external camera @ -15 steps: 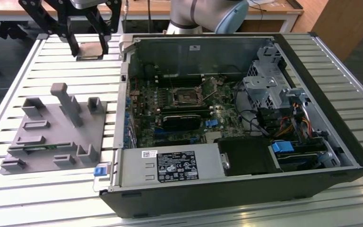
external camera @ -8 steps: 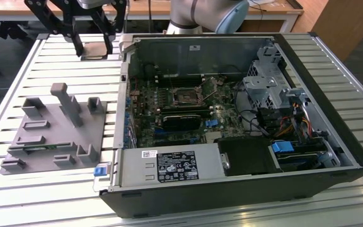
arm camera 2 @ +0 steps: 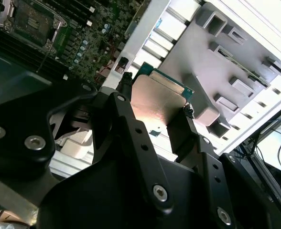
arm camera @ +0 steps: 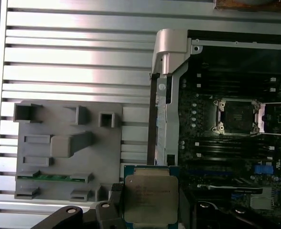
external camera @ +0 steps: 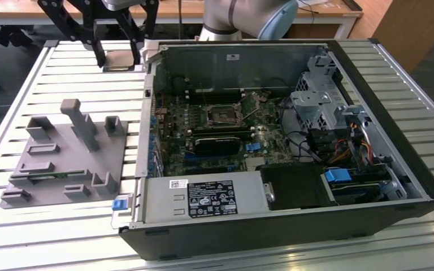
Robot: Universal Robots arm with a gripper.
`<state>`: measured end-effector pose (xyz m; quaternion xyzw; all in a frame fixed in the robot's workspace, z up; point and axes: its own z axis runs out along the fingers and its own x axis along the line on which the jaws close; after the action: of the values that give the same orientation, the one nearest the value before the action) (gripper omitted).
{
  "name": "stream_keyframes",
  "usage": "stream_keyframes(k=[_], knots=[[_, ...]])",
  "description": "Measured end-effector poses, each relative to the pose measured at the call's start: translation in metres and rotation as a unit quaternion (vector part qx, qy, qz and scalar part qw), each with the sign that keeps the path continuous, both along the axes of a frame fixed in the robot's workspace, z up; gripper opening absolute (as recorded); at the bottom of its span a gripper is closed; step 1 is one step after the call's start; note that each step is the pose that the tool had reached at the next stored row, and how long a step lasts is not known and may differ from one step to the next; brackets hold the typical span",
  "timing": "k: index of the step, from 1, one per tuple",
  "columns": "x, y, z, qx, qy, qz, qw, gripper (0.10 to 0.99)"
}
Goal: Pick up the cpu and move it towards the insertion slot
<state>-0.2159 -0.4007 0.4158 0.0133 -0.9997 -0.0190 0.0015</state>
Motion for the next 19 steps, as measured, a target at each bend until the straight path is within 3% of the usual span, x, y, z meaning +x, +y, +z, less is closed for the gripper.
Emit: stream_keyframes(k=[19], knots=[[0.0217,0.0,0.0,0.0,0.0,0.0,1.0,0.541]])
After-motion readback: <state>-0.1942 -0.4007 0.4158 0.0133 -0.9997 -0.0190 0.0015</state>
